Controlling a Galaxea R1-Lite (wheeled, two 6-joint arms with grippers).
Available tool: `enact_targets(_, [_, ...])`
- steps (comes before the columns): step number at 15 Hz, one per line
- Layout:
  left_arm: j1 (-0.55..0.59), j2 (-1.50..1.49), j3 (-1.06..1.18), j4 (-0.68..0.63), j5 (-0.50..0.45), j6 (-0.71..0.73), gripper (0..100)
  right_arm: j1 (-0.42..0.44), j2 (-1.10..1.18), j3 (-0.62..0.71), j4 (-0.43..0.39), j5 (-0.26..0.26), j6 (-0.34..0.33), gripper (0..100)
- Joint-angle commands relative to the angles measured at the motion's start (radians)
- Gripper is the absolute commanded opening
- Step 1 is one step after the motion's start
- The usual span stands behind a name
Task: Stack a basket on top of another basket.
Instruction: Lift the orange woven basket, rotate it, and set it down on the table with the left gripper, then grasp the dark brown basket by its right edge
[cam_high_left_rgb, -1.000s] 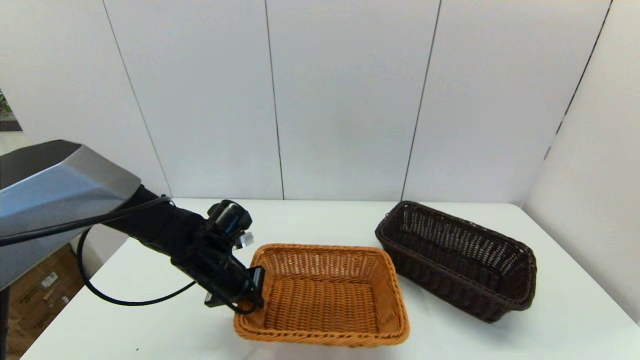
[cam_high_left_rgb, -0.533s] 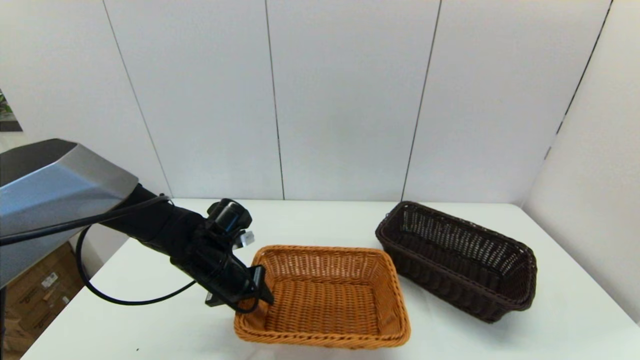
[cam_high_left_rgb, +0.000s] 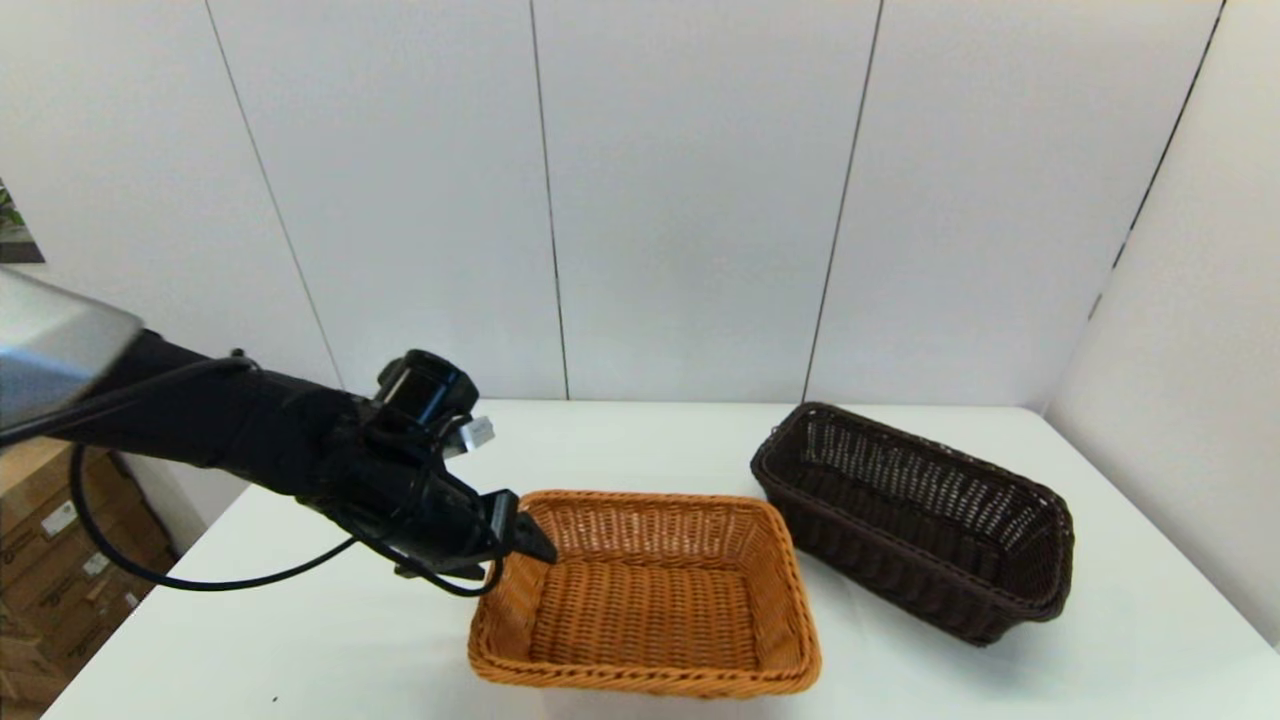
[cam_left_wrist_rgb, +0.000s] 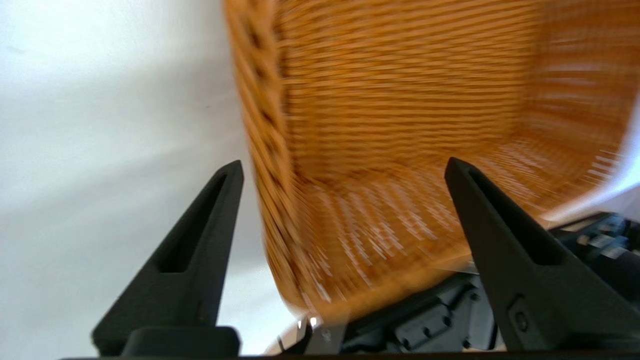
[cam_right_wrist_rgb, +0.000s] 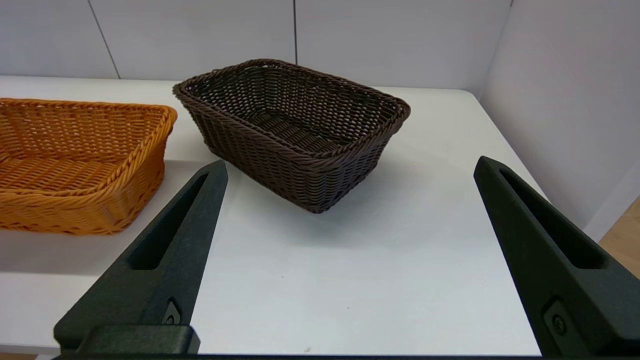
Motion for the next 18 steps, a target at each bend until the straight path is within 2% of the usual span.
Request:
enact_targets(1, [-0.002, -0.383, 0.026, 0.147, 0.085, 0.038, 100, 0.000, 0.001, 0.001, 0.000, 0.000, 0.000, 100])
enact_targets(5, [0.000, -0.633, 0.079, 0.245, 0.101, 0.043, 100, 0.000, 0.001, 0.001, 0.000, 0.000, 0.000, 100])
enact_targets(7, [0.000, -0.721, 0.117, 0.260, 0.146, 0.049, 100, 0.000, 0.001, 0.000, 0.000, 0.000, 0.000, 100])
enact_targets(11, [0.000, -0.919, 0.223, 0.260, 0.301, 0.152, 100, 0.000, 0.001, 0.000, 0.000, 0.000, 0.000, 100])
enact_targets(14, [-0.006, -1.014, 0.283, 0.266, 0.436, 0.164, 100, 0.000, 0.001, 0.000, 0.000, 0.000, 0.000, 100])
enact_targets(16, [0.049, -1.123, 0.289, 0.328, 0.437, 0.216, 100, 0.000, 0.001, 0.000, 0.000, 0.000, 0.000, 100])
enact_targets(18, [0.156, -1.245, 0.313, 0.341, 0.399, 0.363, 100, 0.000, 0.001, 0.000, 0.000, 0.000, 0.000, 100])
